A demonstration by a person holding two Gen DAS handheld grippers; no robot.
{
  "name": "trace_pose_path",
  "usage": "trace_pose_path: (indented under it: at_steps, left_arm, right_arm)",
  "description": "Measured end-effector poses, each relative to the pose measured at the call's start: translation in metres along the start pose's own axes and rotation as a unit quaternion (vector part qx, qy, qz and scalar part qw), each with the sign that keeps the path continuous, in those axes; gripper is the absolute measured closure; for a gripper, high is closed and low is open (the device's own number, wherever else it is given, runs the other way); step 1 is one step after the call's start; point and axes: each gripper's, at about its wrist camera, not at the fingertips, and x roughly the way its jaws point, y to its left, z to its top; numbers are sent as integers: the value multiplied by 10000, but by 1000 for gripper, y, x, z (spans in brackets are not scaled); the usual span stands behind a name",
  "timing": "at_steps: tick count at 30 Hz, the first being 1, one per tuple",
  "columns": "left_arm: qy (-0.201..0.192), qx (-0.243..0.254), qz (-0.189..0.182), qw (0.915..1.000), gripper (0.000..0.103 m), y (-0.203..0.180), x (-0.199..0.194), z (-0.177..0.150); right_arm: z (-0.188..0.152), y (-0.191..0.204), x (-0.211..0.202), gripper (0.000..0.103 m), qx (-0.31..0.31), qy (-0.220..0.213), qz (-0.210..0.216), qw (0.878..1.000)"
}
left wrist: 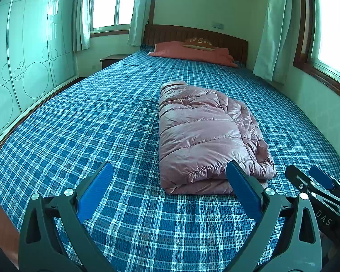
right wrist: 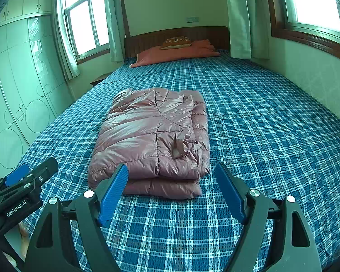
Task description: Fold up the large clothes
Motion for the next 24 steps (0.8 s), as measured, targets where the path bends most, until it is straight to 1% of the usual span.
trace_pose_path:
  at_steps: [24]
  left_arm:
    - [35, -13, 12, 10000, 3, -1, 2, -2]
  right_arm:
    - [-2, 1, 2, 25, -16, 19, 12, 10000]
